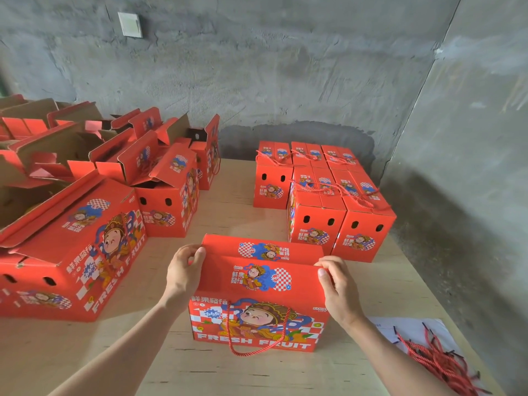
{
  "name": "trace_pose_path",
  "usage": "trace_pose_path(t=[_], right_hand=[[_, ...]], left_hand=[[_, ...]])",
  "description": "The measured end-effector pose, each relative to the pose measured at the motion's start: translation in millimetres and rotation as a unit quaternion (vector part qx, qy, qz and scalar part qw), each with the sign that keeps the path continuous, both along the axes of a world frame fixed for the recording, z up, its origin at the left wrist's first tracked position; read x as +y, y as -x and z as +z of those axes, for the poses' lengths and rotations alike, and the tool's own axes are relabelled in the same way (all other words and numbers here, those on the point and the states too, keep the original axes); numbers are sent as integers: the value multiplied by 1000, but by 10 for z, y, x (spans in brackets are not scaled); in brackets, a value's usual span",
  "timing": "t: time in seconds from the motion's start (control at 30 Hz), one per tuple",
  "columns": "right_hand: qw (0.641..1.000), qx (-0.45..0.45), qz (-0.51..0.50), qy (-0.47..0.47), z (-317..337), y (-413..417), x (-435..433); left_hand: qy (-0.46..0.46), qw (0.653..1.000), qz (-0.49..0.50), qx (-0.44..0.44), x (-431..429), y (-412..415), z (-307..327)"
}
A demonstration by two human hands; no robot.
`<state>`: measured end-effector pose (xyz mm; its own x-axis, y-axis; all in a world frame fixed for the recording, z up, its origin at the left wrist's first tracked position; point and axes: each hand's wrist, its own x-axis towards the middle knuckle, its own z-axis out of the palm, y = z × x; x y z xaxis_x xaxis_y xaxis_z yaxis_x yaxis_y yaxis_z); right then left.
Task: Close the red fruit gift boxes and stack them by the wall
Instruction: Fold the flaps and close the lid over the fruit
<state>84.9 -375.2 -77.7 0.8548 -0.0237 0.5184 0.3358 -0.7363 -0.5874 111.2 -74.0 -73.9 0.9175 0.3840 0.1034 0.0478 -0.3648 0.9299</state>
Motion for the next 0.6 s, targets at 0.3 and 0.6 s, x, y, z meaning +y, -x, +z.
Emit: trace_pose_path(t=[0.3, 0.6], right_hand=[[998, 46, -4, -37, 66, -31, -10], [982, 144, -53, -107, 72, -204, 53]], left_hand=[[-7, 999, -21, 49, -36, -12, 55], [91, 992, -32, 76, -18, -1, 44]])
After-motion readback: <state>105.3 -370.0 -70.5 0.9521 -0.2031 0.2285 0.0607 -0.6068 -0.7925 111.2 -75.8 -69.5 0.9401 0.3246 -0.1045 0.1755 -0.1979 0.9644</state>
